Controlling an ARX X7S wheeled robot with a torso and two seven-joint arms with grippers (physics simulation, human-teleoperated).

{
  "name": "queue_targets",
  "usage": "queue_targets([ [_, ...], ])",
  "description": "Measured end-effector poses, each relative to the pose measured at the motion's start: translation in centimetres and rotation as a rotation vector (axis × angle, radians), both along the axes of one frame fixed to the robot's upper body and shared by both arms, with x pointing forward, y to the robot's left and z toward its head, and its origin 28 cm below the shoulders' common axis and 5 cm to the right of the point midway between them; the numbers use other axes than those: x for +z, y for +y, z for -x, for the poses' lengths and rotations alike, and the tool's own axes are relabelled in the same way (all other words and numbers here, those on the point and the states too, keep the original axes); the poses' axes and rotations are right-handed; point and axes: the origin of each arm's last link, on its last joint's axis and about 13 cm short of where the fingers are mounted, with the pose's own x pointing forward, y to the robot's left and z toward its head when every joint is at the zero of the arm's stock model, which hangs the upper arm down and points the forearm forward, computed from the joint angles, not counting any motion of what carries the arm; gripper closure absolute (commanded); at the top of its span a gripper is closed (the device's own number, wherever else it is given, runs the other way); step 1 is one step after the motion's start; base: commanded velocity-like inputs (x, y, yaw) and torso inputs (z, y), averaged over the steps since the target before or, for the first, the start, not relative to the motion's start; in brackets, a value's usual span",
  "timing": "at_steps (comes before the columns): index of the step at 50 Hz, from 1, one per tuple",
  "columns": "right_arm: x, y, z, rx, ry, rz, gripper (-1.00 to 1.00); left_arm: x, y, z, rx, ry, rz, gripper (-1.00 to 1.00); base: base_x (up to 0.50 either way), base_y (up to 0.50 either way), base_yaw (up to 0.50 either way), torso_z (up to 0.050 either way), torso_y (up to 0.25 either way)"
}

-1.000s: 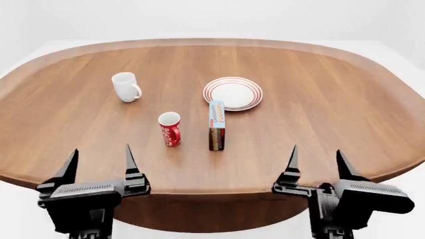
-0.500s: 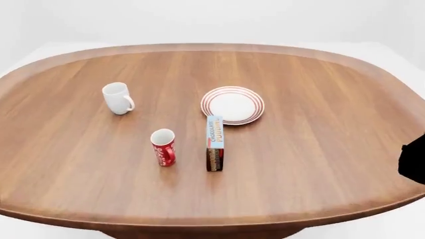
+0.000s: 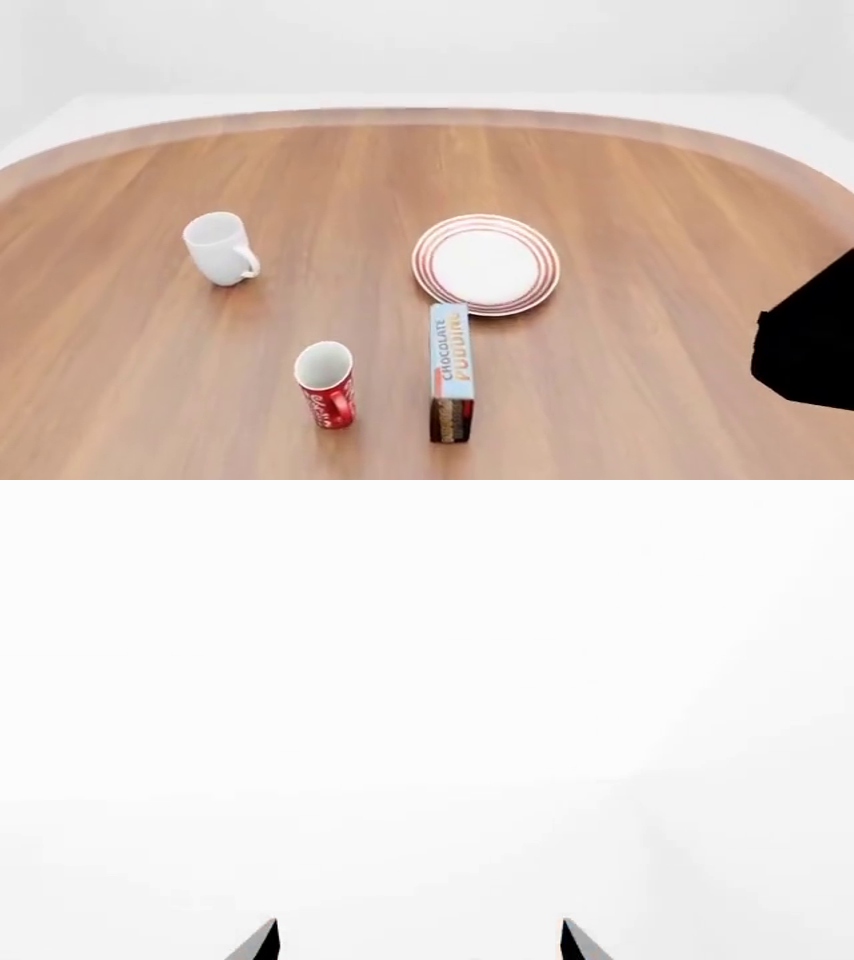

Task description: Pick up the white mug and put it on the plate, and put the chocolate pudding to the right of the plate.

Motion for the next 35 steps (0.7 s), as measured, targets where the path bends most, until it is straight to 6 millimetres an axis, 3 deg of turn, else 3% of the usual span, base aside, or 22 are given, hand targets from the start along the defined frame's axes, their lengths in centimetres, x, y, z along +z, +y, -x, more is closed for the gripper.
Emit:
queue_targets([
  [21,-0.07,0.11,0.06,0.01,0.001,0.016,-1.0,-0.09,-0.16,-0.09,-0.01,0.012,-0.002,-1.0,0.5,0.12,0.0,0.0,0.001],
  [35,-0.05,-0.01,-0.03,0.016,0.012,-0.003,-1.0,-0.16,-0.34,-0.24,-0.02,0.02,-0.007,-1.0,0.5,-0.02,0.0,0.0,0.001],
])
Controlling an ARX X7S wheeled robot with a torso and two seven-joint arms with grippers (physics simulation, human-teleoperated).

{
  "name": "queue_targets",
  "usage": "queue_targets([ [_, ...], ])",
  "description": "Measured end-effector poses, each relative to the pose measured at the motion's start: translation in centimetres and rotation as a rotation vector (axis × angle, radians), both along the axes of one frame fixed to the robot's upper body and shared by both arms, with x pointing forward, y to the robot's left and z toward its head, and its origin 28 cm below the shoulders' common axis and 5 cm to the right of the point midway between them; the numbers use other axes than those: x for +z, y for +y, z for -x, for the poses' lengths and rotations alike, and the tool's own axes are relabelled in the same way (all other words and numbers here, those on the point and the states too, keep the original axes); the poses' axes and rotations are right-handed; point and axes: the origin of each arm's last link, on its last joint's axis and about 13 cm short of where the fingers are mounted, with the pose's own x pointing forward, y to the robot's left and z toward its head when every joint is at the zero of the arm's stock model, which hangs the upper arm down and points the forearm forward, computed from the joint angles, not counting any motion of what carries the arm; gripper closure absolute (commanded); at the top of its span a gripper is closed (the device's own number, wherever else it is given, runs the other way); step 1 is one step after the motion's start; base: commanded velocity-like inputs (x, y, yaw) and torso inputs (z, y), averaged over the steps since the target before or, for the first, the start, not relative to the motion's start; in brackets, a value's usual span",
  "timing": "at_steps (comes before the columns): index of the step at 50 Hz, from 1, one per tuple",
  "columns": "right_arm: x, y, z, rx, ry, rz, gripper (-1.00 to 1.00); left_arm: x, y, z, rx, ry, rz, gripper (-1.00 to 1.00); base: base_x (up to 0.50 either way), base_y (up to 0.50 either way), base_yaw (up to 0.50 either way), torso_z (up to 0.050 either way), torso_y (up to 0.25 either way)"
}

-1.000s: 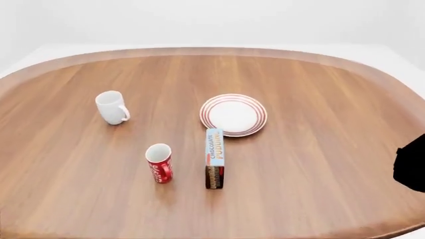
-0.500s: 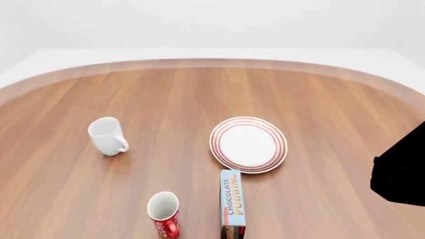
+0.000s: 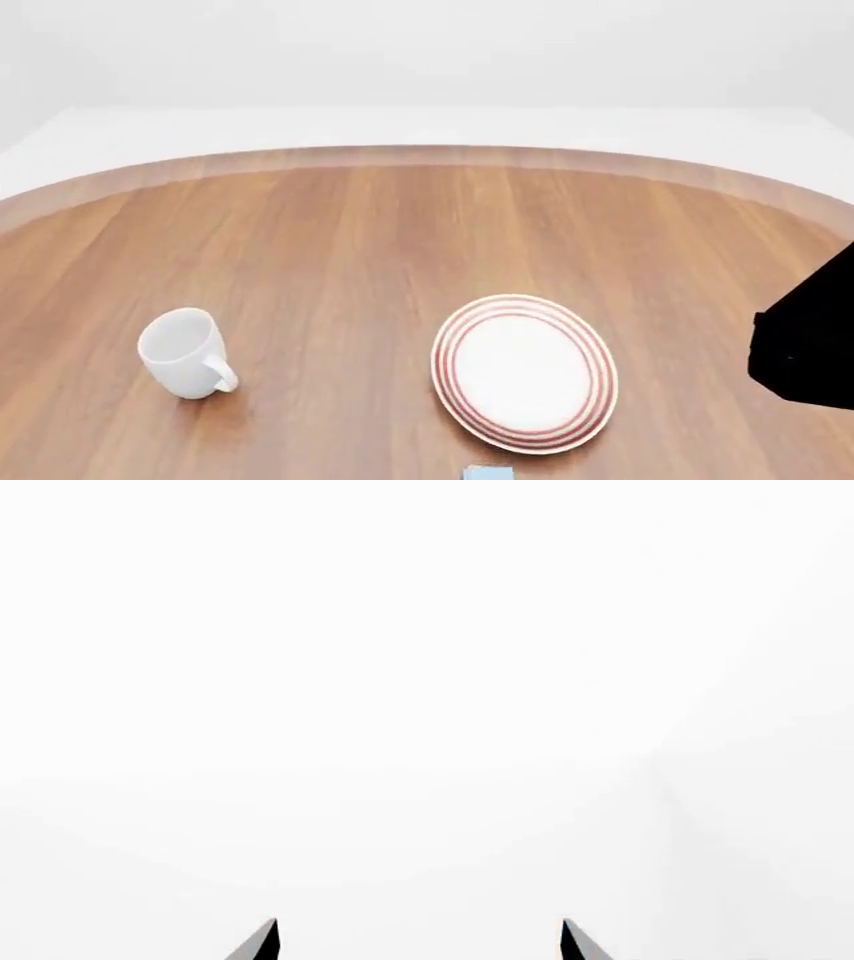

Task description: Pick up the white mug and put it on the plate, and put the chocolate pudding to the right of the plate.

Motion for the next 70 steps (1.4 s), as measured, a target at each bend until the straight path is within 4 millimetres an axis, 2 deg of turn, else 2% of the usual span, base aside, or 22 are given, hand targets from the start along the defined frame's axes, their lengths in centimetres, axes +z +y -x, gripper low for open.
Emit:
queue_targets([
  [23,-0.1,0.2,0.1,0.014,-0.004,0.026,-1.0,-0.2,-0.1,-0.1,-0.005,0.01,0.0,-1.0,0.5,-0.01,0.0,0.0,0.0],
  [33,-0.1,0.2,0.2,0.011,-0.012,0.028,-1.0,-0.2,-0.2,-0.2,-0.005,0.022,-0.018,-1.0,0.01,0.0,0.0,0.0,0.0],
  [51,-0.1,0.3,0.2,0.007,-0.014,0.027,-1.0,-0.4,-0.4,-0.2,0.012,0.048,-0.054,-1.0,0.0,0.0,0.0,0.0,-0.25],
  [58,-0.2,0.3,0.1,0.006,-0.011,0.025,-1.0,-0.5,-0.5,-0.3,0.009,0.062,-0.053,-1.0,0.0,0.0,0.0,0.0,-0.005],
  [70,-0.3,0.3,0.0,0.007,-0.004,0.023,-1.0,-1.3,-2.5,-1.5,-0.089,0.255,0.022,-1.0,0.0,0.0,0.0,0.0,0.0],
])
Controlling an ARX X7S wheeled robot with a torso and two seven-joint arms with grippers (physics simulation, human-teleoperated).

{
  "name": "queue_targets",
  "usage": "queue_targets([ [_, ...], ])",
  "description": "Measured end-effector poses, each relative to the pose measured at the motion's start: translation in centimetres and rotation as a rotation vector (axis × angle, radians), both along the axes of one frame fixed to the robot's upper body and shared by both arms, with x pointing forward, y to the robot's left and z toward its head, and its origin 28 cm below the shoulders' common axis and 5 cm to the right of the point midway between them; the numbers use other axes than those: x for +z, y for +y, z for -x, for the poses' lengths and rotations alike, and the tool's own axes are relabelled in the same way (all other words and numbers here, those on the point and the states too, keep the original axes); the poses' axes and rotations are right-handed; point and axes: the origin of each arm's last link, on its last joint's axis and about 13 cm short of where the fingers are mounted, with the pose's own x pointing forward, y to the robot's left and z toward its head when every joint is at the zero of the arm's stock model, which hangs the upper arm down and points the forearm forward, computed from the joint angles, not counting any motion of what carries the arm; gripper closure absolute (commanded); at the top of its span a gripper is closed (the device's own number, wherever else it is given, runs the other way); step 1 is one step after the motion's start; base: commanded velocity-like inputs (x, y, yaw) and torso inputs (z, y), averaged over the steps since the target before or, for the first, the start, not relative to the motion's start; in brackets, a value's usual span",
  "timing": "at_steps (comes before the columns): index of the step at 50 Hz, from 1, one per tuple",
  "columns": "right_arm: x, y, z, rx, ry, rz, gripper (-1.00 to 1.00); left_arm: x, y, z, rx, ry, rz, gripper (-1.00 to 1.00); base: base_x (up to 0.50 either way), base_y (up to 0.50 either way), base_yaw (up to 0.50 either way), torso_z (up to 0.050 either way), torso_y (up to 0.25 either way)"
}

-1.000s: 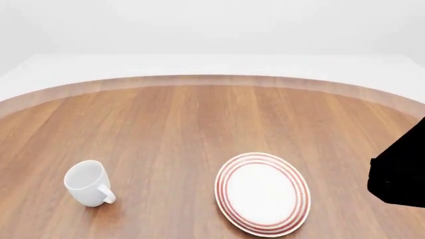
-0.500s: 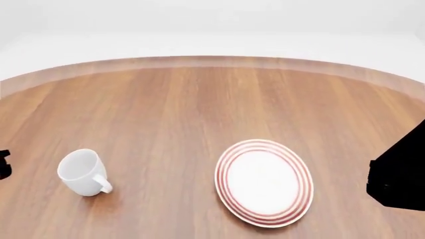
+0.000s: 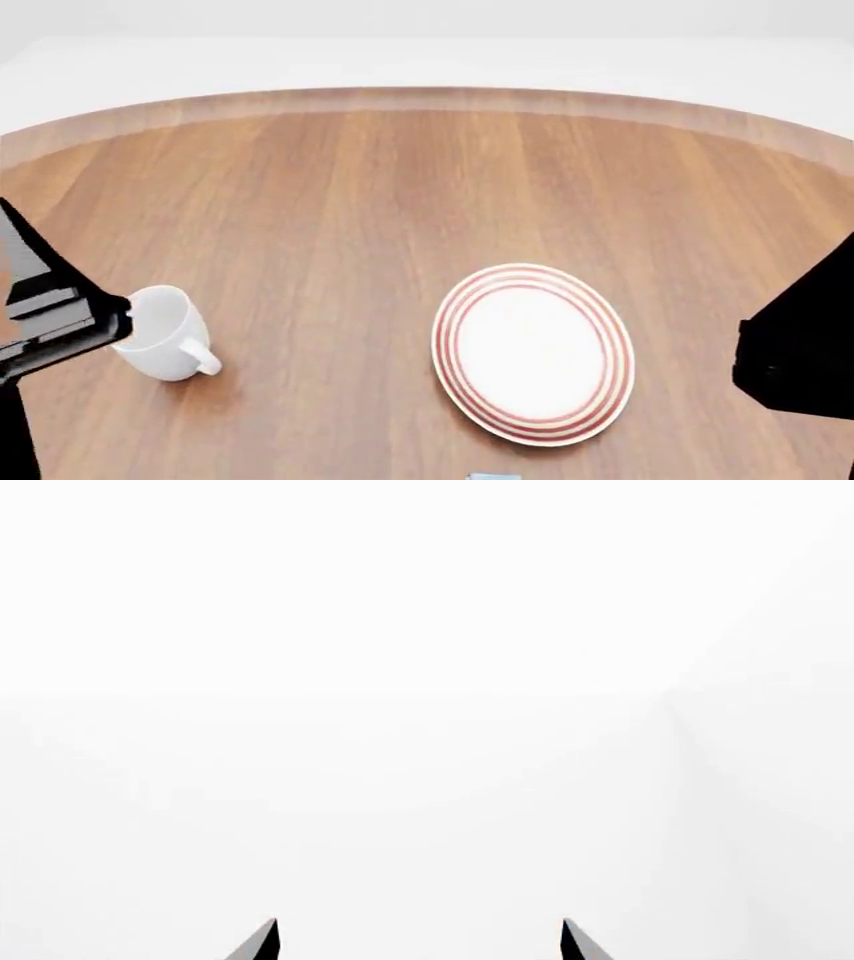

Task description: Pick up the white mug and put it on the plate, and put the chocolate pudding to the right of the plate.

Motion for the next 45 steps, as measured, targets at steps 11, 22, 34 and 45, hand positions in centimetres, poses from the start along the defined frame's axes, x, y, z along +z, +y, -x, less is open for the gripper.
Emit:
queue_targets([
  [11,-0.1,0.0,-0.1,0.002,0.008,-0.001,-1.0,0.0,-3.4,-1.5,-0.106,0.219,0.135,-1.0,0.0,0.0,0.0,0.0,0.0],
  [22,-0.2,0.0,-0.1,0.002,0.011,-0.002,-1.0,-0.1,-6.6,-2.7,-0.12,0.405,0.185,-1.0,0.0,0.0,0.0,0.0,0.0],
  [34,-0.3,0.0,-0.1,0.003,0.014,-0.004,-1.0,-0.1,-8.9,-5.5,-0.03,0.559,0.272,-1.0,0.0,0.0,0.0,0.0,0.0],
  [45,-0.3,0.0,-0.1,0.005,0.016,-0.005,-1.0,-0.6,-10.3,-8.4,0.071,0.668,0.363,-1.0,0.0,0.0,0.0,0.0,0.0],
])
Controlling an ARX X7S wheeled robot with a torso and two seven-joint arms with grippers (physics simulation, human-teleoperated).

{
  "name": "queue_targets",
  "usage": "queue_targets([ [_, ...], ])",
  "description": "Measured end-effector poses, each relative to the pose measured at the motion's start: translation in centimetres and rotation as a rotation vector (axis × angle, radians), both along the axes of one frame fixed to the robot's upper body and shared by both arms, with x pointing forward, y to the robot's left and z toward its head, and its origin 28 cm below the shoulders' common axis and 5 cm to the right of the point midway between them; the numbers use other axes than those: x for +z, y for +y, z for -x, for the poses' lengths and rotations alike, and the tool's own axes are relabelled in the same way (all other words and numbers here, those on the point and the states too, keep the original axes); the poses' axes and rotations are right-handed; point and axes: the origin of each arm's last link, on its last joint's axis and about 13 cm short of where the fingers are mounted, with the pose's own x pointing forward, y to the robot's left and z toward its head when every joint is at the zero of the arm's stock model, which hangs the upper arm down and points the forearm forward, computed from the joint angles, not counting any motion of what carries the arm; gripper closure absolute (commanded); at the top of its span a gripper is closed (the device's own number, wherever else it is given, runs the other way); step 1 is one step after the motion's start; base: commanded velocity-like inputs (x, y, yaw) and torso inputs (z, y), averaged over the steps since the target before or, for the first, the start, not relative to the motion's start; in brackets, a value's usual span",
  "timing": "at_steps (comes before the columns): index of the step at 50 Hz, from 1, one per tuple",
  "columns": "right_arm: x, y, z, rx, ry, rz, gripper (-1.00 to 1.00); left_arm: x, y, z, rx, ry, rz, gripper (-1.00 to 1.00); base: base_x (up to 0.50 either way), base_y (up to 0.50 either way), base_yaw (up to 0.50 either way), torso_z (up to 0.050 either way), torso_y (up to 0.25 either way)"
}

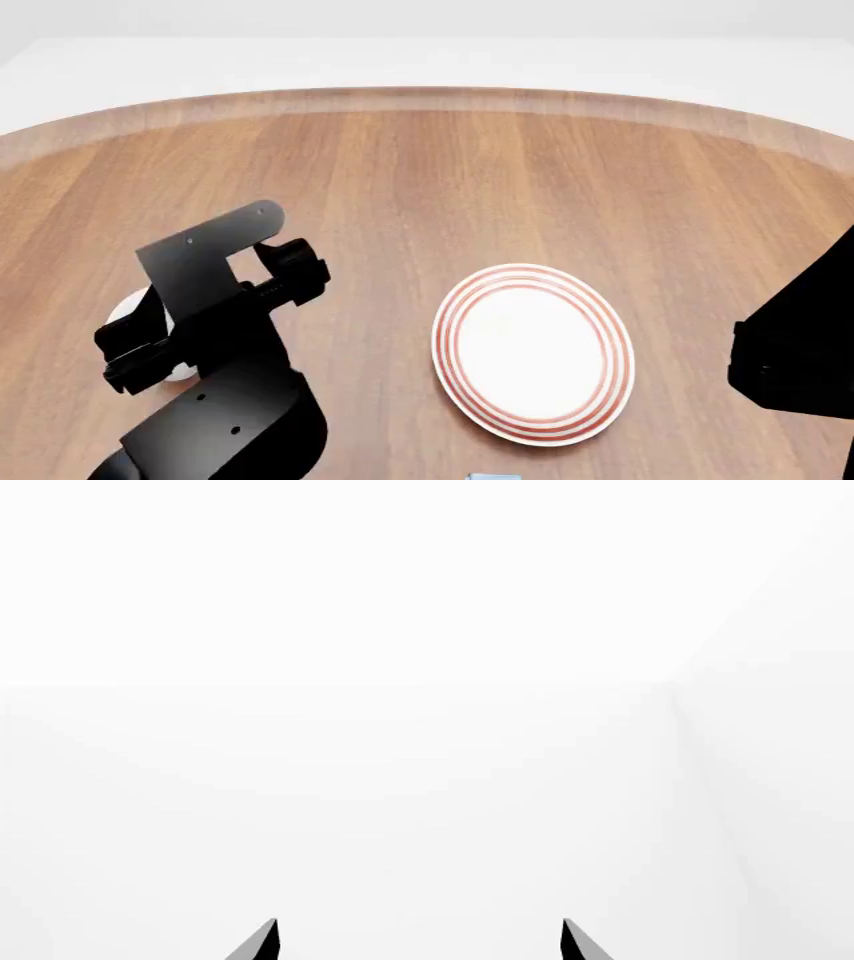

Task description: Pick up the white mug and put it on the plate, and put the chocolate pudding to the right of the plate.

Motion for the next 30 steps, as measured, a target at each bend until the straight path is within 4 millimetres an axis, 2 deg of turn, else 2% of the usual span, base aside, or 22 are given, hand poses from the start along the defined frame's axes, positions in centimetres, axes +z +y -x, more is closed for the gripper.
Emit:
queue_targets([
  [16,-0.1,-0.1,-0.1,0.0,0.005,-0.003,-1.0,-1.9,-0.7,-4.5,0.14,0.158,0.067,-1.0,0.0,0.0,0.0,0.0,0.0],
  [30,-0.2,-0.1,-0.2,-0.002,0.009,-0.004,-1.0,-4.4,0.1,-6.9,0.242,0.264,0.078,-1.0,0.0,0.0,0.0,0.0,0.0],
])
